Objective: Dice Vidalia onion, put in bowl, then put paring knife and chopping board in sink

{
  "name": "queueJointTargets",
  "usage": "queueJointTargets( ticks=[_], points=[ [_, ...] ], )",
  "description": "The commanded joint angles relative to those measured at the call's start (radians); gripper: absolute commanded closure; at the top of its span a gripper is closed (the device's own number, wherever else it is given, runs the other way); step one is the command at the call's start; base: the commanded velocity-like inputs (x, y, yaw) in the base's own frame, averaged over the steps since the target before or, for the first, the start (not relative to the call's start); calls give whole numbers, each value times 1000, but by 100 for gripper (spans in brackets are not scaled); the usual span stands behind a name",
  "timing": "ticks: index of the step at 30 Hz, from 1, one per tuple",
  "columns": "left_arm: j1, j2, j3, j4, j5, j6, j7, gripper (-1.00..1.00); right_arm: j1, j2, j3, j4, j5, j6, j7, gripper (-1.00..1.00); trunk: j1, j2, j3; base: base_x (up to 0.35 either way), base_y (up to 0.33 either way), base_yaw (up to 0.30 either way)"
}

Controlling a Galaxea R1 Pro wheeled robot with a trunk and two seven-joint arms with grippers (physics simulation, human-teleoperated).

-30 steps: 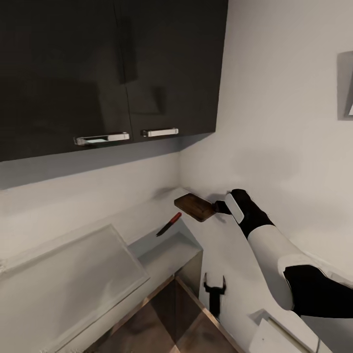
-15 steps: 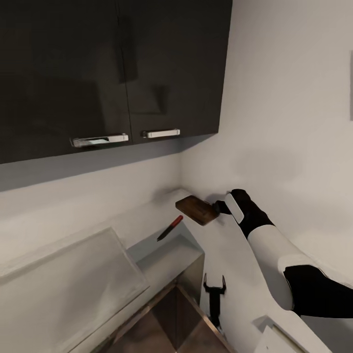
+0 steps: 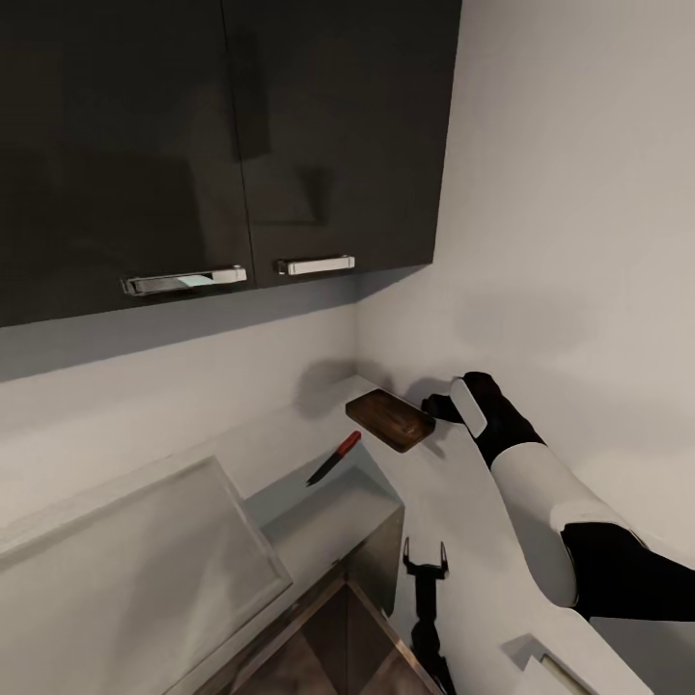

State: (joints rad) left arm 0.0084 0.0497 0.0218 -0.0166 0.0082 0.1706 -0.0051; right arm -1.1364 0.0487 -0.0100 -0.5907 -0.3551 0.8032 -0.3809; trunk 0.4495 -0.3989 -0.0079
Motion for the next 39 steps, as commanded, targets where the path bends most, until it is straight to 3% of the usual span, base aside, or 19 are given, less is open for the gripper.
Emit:
queueJointTargets(
  ticks=[1,11,30,39],
  points=[
    [1,1,2,-2,1,13,-1,-100,0,0,-1,-1,-10,1,-9,-100,0,-1,-1,1,0,0],
    [8,-1,1,-2,0,27,-4,-100,0,0,-2,-1,-10,1,-9,-100,0,-1,-1,0,0,22],
    [10,-15,1,-2,-1,27,-5,-100,0,0,-2,-1,-9,1,-9,-100,0,-1,-1,0,0,220],
    [10,-18,1,-2,-1,27,-5,-100,0,0,-57,0,-8,1,-15,-100,0,-1,-1,0,0,17]
  ],
)
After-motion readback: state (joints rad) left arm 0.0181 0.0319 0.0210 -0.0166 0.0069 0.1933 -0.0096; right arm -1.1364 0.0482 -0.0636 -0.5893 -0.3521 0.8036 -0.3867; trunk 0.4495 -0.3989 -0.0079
